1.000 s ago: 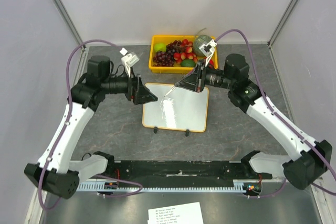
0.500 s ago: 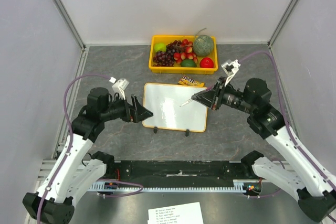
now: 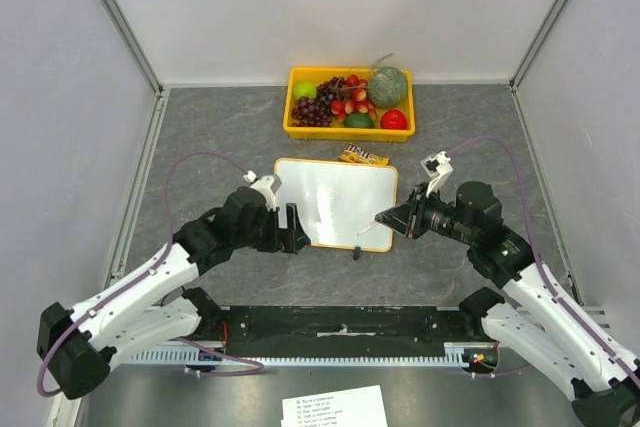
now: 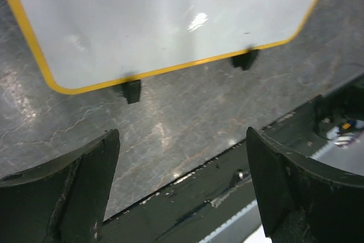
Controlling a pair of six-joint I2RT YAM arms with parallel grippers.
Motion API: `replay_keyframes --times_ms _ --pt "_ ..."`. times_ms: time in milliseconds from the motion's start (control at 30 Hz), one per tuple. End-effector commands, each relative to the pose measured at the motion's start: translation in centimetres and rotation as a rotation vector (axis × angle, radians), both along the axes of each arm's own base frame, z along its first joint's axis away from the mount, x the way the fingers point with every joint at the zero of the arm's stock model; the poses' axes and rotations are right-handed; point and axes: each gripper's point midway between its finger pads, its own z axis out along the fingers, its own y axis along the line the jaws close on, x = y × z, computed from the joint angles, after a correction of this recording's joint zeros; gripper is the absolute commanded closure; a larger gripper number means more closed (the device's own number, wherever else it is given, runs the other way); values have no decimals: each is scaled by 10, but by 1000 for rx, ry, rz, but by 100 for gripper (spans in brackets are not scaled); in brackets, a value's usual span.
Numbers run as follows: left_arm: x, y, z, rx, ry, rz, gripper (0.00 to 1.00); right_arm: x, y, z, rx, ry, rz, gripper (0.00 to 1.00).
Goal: Write a sentence on the whiteboard
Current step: Move the whiteboard to the center of the board.
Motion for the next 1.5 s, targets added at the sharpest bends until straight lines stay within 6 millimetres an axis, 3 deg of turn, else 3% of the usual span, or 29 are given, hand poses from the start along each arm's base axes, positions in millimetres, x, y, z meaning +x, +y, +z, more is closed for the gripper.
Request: replay_keyframes --times_ms 0,100,233,367,633,1033,1100,1267,1367,1467 --pt "17 13 -33 115 -3 169 5 8 7 -5 12 -14 9 100" --pt "17 16 -45 144 -11 171 6 14 12 -6 9 -29 27 100" --pt "17 3 -56 103 -18 131 14 25 17 -4 -2 -49 29 100" --pt "17 0 -73 123 -18 133 16 32 22 4 7 -64 30 100" --pt "18 5 -103 161 -19 169 37 45 29 10 14 -69 32 100" --pt "25 -3 -126 240 -35 121 41 51 32 11 8 -71 26 100" --pt "25 -2 -130 259 -32 121 50 52 33 9 2 -68 29 100" --pt "17 0 -135 273 -5 125 84 57 34 9 4 -80 23 100" --pt "9 -2 -136 264 25 139 94 60 34 8 -2 -87 15 100" --pt "1 -8 -135 256 57 154 98 61 35 8 -1 -88 16 100"
